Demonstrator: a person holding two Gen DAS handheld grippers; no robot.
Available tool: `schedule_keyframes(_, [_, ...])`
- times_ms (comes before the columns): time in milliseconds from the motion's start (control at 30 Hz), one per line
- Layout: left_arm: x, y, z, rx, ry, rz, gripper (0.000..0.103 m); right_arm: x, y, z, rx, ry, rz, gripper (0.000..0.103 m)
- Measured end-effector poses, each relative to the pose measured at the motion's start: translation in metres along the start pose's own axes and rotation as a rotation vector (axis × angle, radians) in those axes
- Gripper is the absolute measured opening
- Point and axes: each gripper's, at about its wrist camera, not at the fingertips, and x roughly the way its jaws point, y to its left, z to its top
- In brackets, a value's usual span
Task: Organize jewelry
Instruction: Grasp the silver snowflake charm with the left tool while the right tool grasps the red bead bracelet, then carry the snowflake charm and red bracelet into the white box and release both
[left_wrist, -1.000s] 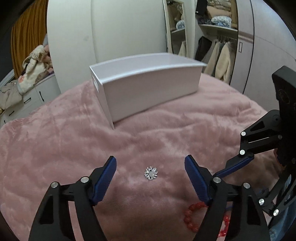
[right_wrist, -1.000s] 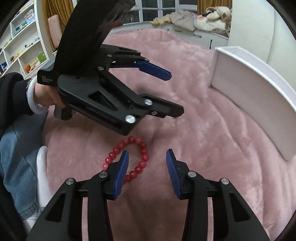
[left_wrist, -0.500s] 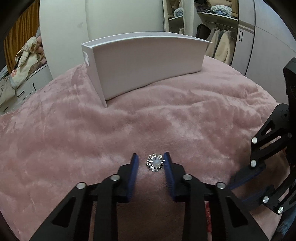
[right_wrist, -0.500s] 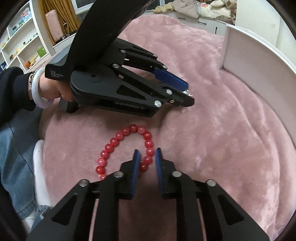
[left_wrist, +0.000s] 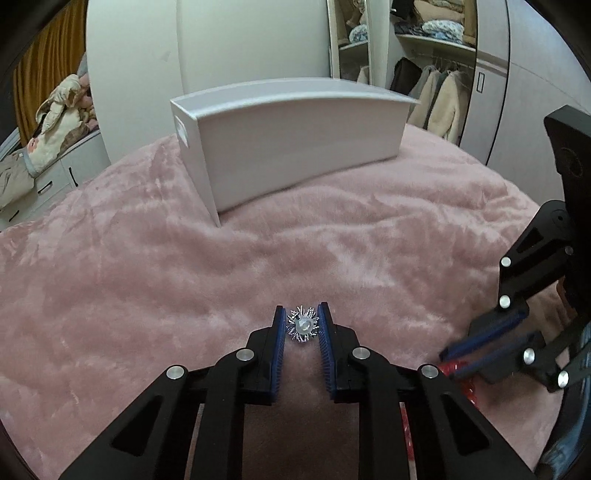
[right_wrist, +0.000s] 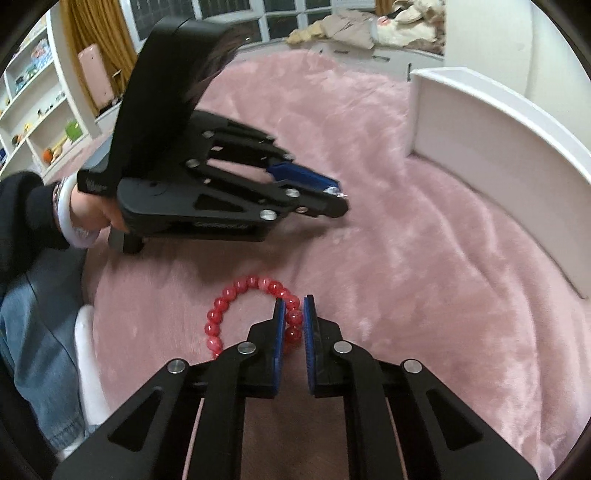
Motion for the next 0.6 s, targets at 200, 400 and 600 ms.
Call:
schedule_keyframes(200, [-0.022, 0.0, 0.01, -0.012, -0.031, 0.027, 0.022, -0.023, -0.009, 0.004, 0.031, -0.061, -0.036, 0.01])
schedule_keyframes(400, [-0.042, -0.007, 0.017, 0.023, -0.03, 0.06, 0.022, -0.046, -0.015, 0.009, 0.037, -0.117, -0.066, 0.01])
schedule_keyframes(600, [-0.065, -0.012, 0.034, 0.048, -0.056, 0.089, 0.022, -0.072, -0.019, 0.018, 0.058, -0.186, -0.099, 0.01])
